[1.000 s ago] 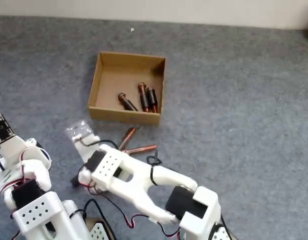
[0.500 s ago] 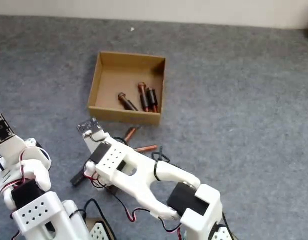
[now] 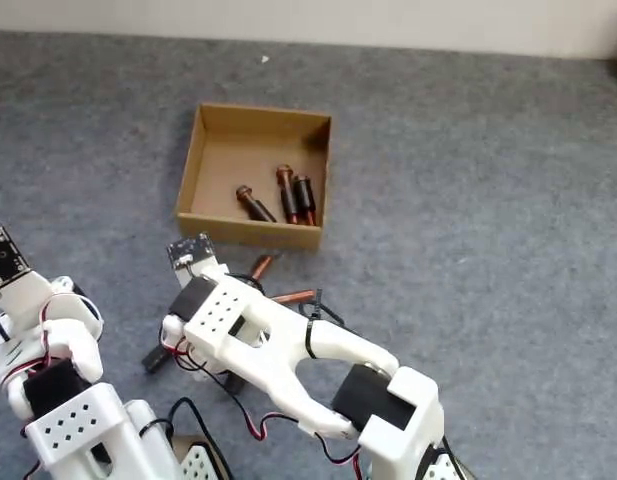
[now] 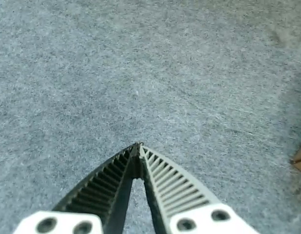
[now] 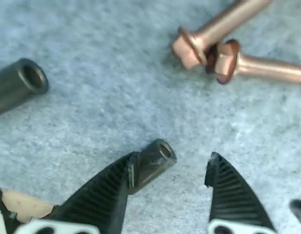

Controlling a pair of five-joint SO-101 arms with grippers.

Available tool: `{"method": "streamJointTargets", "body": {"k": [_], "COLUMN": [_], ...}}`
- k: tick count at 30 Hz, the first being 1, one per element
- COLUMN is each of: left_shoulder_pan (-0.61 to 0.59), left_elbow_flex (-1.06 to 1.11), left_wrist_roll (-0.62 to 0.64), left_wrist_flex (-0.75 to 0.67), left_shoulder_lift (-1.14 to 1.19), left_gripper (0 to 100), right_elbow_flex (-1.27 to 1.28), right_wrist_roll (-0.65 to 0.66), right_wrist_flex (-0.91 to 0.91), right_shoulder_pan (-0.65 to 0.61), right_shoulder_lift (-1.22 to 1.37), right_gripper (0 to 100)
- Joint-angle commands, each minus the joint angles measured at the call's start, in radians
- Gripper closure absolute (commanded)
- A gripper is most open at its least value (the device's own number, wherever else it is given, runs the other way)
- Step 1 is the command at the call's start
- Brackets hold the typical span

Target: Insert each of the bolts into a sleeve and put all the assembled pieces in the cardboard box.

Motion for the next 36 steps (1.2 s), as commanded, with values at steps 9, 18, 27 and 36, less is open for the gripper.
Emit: {"method": "streamJointTargets", "body": {"k": [9, 18, 27, 36], "left_shoulder_pan": [-0.004, -0.004, -0.004, -0.004], "left_elbow_flex": [-0.042, -0.042, -0.042, -0.042], "left_wrist_roll": [0.009, 0.009, 0.009, 0.008], "left_wrist_flex": [-0.02, -0.02, -0.02, -0.02], "left_shoulder_lift": [-0.01, -0.01, -0.01, -0.01], "left_gripper": [99, 99, 99, 99], "right_elbow_flex": [-0.048, -0.183, -0.248, -0.252], "right_wrist_roll": [-0.017, -0.052, -0.014, 0.189], "right_wrist_flex": [0.007, 0.157, 0.211, 0.211], "right_shoulder_pan": [0.008, -0.035, -0.035, -0.031], "right_shoulder_lift": [0.001, 0.193, 0.236, 0.236], "right_gripper": [85.1, 85.1, 92.3, 99.2]}}
